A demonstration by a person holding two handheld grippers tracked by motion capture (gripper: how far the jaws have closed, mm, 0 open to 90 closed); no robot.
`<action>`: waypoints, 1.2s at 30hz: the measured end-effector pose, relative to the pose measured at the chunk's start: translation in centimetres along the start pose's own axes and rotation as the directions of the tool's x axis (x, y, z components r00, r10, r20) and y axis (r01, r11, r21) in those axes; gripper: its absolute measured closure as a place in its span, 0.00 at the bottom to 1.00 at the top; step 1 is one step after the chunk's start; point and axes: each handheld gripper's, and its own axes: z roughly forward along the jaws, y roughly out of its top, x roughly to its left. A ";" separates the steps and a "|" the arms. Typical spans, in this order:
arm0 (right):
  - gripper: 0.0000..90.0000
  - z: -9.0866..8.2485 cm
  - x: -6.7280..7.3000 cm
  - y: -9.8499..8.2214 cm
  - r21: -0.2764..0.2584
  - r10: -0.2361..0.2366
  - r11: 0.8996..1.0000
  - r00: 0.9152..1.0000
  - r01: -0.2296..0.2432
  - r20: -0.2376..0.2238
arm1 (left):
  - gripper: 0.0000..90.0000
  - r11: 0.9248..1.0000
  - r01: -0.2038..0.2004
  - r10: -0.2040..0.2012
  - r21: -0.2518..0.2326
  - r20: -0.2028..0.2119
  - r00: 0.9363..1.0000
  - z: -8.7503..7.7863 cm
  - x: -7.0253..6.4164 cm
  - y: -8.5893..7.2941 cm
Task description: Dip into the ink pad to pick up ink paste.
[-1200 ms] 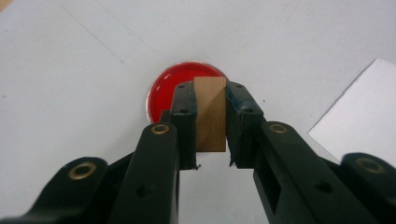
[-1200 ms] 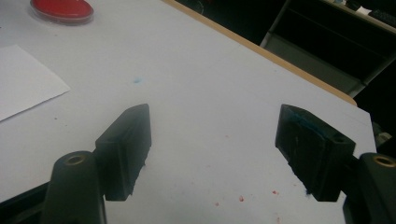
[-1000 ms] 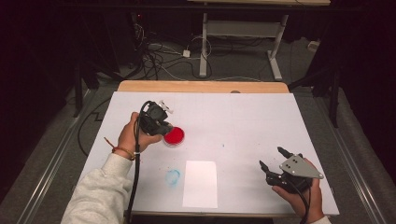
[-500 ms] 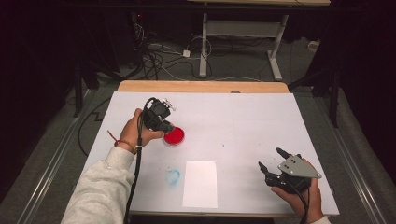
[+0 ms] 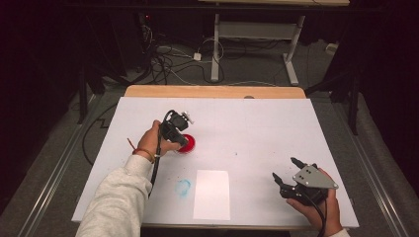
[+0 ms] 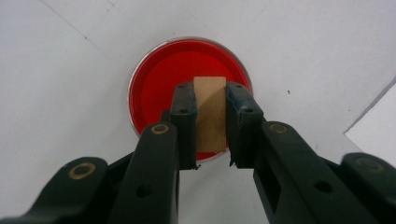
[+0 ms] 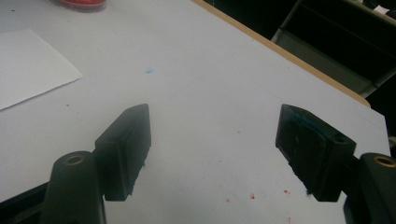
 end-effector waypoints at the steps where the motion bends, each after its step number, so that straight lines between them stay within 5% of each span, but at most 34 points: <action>1: 0.30 0.0 0.0 0.0 0.000 -0.003 1.000 1.000 0.003 0.001 | 0.82 1.000 -0.001 0.001 0.003 0.002 1.000 0.2 0.0 0.0; 29: 0.30 0.1 0.3 0.0 0.000 -0.008 1.000 1.000 0.008 -0.022 | 0.82 1.000 0.029 -0.029 0.001 0.020 0.999 1.1 0.4 -0.1; 36: 0.29 0.2 0.4 0.1 -0.001 -0.013 1.000 1.000 0.013 -0.025 | 0.82 1.000 0.021 -0.021 0.005 -0.006 1.000 1.1 0.0 -0.1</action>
